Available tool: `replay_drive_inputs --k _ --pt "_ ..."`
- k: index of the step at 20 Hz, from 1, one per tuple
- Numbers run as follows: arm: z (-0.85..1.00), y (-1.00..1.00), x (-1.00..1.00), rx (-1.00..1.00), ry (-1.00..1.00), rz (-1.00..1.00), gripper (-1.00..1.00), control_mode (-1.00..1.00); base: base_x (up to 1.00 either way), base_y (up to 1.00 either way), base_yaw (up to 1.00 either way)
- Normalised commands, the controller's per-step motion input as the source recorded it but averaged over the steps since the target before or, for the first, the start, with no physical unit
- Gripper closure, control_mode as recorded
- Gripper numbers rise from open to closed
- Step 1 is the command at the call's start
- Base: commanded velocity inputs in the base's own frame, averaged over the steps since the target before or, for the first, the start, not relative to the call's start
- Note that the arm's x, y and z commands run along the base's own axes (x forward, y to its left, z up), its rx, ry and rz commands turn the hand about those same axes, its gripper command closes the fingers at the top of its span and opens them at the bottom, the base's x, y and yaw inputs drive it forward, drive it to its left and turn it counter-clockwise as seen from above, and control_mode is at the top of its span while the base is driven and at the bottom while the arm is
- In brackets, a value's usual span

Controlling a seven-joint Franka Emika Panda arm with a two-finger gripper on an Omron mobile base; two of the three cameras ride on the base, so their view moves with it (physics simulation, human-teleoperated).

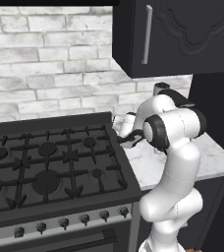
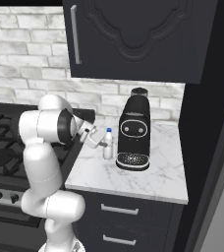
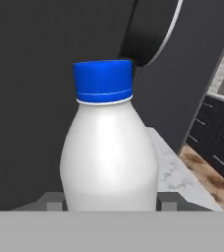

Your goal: Take the bottled waters from the counter and place them in the freezer to freeze. Close the freezer door after placing the bottles.

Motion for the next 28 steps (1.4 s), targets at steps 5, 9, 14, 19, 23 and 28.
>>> replay_drive_inputs --k 5,9,14,19,23,28 --pt "0.51 0.16 -0.75 0.02 -0.11 0.23 1.0 -1.0 0.0 0.0 0.0" --pt "0.97 0.02 -0.7 0.01 -0.16 0.38 1.0 -1.0 0.0 0.0 0.0" --pt "1.0 0.0 -0.52 0.03 -0.03 0.37 1.0 -1.0 0.0 0.0 0.0" --pt "1.0 0.06 -0.49 0.08 0.04 0.29 1.0 -1.0 0.0 0.0 0.0" --pt "1.0 0.01 -0.53 0.1 0.09 0.33 1.0 -1.0 0.0 0.0 0.0" --pt "0.9 0.11 -0.56 0.11 0.12 0.38 1.0 -1.0 0.0 0.0 0.0"
